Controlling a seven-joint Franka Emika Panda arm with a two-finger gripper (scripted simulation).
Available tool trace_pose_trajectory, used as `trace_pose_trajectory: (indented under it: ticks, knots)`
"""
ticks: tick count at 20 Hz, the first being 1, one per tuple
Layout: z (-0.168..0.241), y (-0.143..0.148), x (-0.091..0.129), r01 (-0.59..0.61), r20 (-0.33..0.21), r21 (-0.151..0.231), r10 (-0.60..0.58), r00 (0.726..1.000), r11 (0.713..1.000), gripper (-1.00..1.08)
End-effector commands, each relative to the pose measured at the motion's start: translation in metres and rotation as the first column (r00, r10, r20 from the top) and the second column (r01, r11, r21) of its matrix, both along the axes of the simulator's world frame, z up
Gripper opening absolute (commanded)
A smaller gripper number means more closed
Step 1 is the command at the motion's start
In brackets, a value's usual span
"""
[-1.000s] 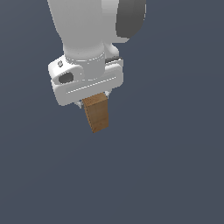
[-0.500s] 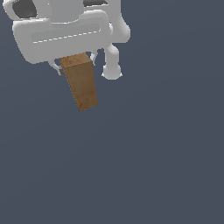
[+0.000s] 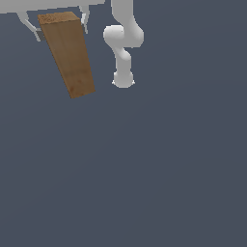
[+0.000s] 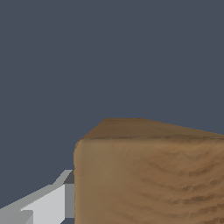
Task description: Pick up the object and move it to a goal position.
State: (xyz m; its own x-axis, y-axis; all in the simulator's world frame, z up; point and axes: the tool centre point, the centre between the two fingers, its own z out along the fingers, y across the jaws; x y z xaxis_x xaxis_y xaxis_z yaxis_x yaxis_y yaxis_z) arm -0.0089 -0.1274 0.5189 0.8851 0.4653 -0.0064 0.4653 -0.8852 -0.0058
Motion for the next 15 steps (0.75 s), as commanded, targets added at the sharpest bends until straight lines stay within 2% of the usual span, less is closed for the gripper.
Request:
trace_pose_trajectory:
  ticks: [1,15]
  knots:
    - [0.017,-0.004,-0.003,-0.001,0.008,-0.002,0.001,1.000,1.000,-1.00]
    - [0.040,-0.013,-0.006,-0.001,0.008,-0.002,0.001,1.000,1.000,-1.00]
